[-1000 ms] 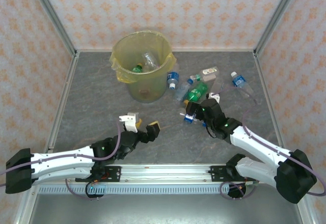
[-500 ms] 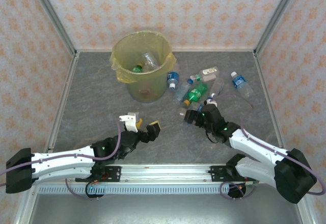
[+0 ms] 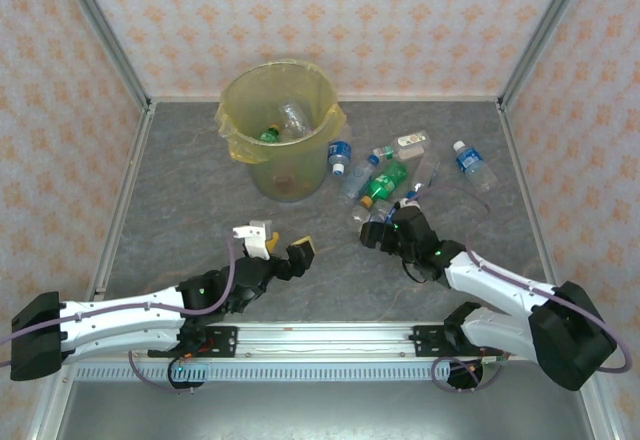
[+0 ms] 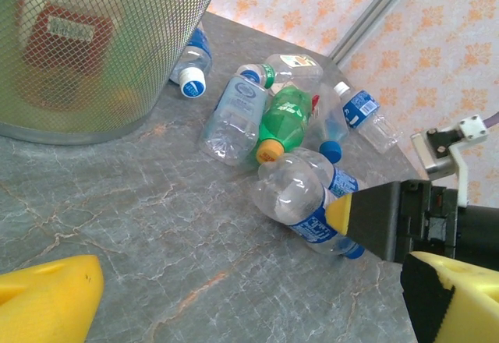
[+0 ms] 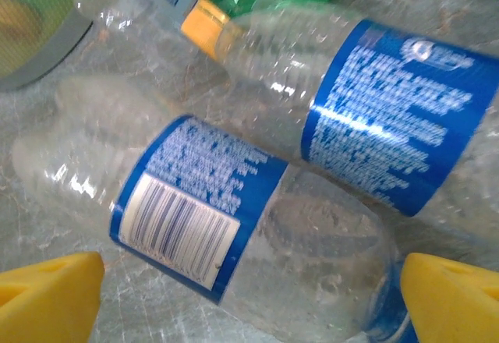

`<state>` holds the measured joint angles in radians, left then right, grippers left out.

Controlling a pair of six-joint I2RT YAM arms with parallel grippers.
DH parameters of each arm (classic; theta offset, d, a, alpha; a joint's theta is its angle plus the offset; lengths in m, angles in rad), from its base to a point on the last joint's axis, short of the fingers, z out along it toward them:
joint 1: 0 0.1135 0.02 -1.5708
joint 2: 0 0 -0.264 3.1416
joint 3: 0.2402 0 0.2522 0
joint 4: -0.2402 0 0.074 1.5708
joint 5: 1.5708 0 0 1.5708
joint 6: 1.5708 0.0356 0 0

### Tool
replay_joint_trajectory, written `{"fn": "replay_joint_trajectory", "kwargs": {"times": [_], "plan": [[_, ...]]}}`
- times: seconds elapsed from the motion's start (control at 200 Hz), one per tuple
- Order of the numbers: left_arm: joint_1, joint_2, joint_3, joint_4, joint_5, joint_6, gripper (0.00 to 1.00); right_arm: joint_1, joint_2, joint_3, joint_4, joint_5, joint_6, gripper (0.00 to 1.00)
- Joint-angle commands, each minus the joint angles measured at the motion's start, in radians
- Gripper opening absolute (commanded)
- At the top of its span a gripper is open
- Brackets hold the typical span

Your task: Put the plastic bottles in the bin

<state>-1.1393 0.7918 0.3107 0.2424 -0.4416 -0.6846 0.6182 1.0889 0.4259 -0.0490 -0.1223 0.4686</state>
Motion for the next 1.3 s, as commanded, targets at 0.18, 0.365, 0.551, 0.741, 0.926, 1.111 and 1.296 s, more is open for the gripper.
{"fn": "replay_joint_trajectory", "kwargs": {"times": [0.18, 0.365, 0.551, 0.741, 0.926, 1.111, 1.296], "plan": [[-0.004, -0.015, 0.022, -0.017, -0.004, -0.017, 0.99, 0.0, 0.008, -0.032, 0.072, -0.126, -0.051, 0.92], [-0.004, -0.016, 0.021, -0.015, -0.003, -0.021, 0.99, 0.012, 0.045, -0.027, 0.1, -0.15, -0.057, 0.91], [-0.004, -0.012, 0.005, 0.017, -0.001, -0.026, 0.99, 0.033, 0.128, 0.009, 0.112, -0.157, -0.071, 0.87], [-0.004, -0.017, 0.006, -0.001, 0.0, -0.03, 0.99, 0.069, 0.193, 0.045, 0.124, -0.144, -0.083, 0.83], [-0.004, -0.041, 0.007, -0.026, -0.01, -0.03, 0.99, 0.092, 0.231, 0.051, 0.144, -0.136, -0.09, 0.69], [-0.004, -0.051, 0.005, -0.022, -0.017, -0.03, 0.99, 0.106, 0.216, 0.045, 0.144, -0.125, -0.103, 0.55], [-0.004, -0.051, 0.006, -0.019, -0.019, -0.035, 0.99, 0.115, 0.15, 0.036, 0.14, -0.112, -0.111, 0.44]]}}
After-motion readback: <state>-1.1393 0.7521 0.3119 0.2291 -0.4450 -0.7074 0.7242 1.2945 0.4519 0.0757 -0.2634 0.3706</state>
